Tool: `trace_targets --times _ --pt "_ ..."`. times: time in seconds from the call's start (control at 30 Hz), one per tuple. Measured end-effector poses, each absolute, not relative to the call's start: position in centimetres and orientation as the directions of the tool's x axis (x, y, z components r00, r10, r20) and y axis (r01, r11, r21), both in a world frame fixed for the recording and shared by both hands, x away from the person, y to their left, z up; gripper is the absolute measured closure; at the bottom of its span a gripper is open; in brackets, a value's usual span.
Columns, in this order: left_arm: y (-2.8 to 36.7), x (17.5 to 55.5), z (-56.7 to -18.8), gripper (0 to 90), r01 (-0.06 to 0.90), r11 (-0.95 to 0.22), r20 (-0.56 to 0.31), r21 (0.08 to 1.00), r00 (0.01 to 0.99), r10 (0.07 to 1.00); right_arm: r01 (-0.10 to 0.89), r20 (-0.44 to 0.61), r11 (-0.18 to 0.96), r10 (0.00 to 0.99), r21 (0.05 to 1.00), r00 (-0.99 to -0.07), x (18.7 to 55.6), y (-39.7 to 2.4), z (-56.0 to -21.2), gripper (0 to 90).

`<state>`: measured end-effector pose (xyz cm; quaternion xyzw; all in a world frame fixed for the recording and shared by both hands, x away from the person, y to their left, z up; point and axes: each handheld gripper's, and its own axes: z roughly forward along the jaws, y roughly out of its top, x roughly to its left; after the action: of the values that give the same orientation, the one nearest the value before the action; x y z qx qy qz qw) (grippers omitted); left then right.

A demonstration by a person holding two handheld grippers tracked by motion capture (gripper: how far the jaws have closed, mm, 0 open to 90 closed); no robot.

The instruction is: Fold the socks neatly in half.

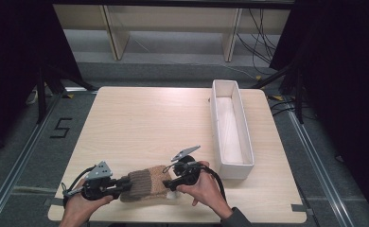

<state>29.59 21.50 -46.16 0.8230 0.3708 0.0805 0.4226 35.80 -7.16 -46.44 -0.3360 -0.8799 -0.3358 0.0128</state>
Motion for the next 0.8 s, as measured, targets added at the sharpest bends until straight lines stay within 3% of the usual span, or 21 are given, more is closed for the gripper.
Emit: trace_targets --times 0.17,0.4,0.5,0.8 --pt "22.0 30.4 -47.2 80.6 0.556 -0.44 -0.141 0.705 0.718 0.681 0.6 0.238 0.566 0.585 0.565 -0.775 35.8 -6.9 -46.9 28.4" --pt "22.2 31.1 -48.1 84.8 0.575 -0.439 -0.159 0.691 0.713 0.683 0.631 0.252 0.553 0.609 0.545 -0.752 35.9 -6.6 -47.4 20.5" --pt "22.2 31.6 -48.2 85.3 0.582 -0.436 -0.167 0.687 0.709 0.685 0.668 0.267 0.532 0.642 0.521 -0.719 35.8 -6.7 -47.5 19.7" --pt "21.7 33.2 -48.1 86.6 0.577 -0.448 -0.163 0.683 0.718 0.676 0.659 0.279 0.516 0.63 0.546 -0.725 35.7 -7.2 -47.8 22.5"
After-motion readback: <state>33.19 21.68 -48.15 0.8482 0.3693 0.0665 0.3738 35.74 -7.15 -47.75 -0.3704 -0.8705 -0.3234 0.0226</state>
